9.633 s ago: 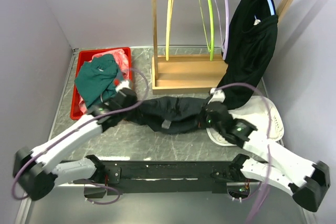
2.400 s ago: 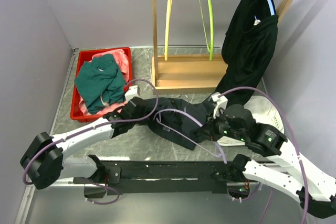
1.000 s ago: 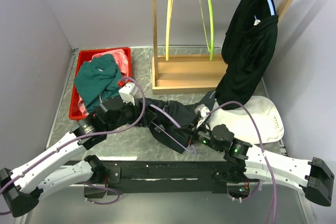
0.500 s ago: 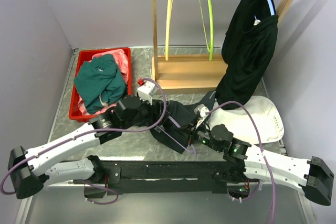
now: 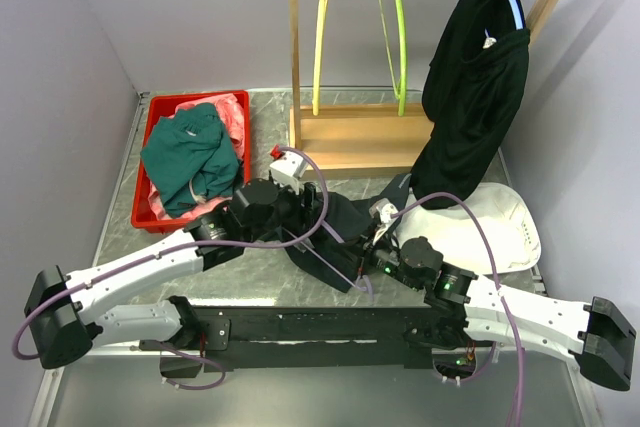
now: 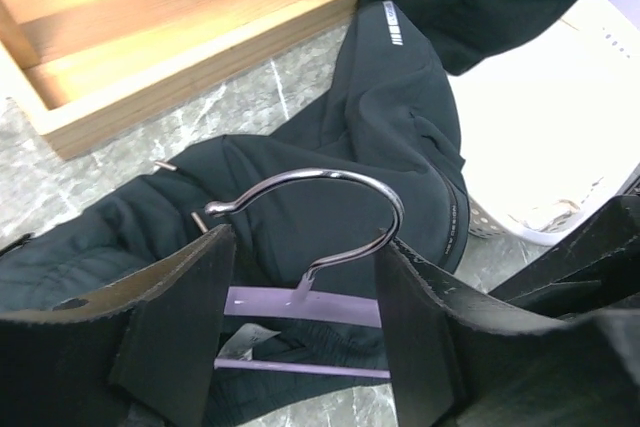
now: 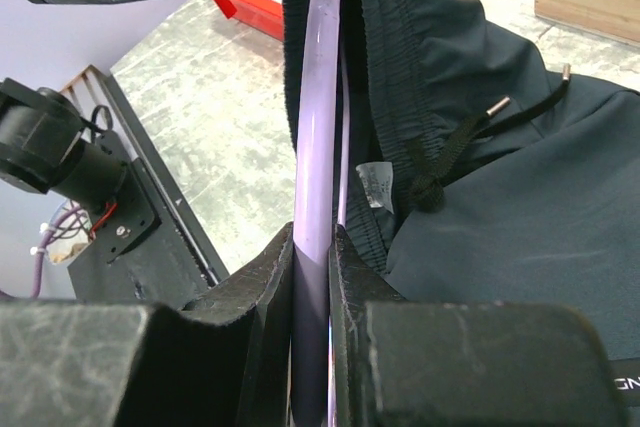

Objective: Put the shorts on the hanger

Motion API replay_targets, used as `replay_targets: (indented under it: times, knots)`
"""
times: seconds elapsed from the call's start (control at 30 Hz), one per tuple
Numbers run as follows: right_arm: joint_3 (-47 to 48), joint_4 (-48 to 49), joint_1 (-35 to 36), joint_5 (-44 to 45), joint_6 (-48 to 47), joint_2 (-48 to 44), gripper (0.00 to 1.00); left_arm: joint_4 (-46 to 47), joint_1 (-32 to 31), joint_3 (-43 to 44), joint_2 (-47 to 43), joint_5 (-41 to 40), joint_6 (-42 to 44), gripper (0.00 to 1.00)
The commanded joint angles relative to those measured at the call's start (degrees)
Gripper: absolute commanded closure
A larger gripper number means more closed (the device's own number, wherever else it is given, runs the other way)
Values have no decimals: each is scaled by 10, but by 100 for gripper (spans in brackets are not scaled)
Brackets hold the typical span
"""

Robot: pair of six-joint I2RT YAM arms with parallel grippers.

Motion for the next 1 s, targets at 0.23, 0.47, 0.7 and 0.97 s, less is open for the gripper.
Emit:
replay_targets:
  times: [0.23, 0.47, 0.7, 0.97]
  knots:
    - [36, 32, 13, 15, -8, 3, 100, 92, -2, -32, 24, 32, -2, 48]
    - [54, 2, 20, 31, -5, 4, 100, 88, -3, -27, 24, 9, 5, 93]
    - [100, -111, 24, 84, 24, -68, 46, 75, -3, -29, 4, -20, 8, 99]
    - [104, -302, 23, 225, 134, -195, 37, 94, -3, -65, -50, 1, 22, 99]
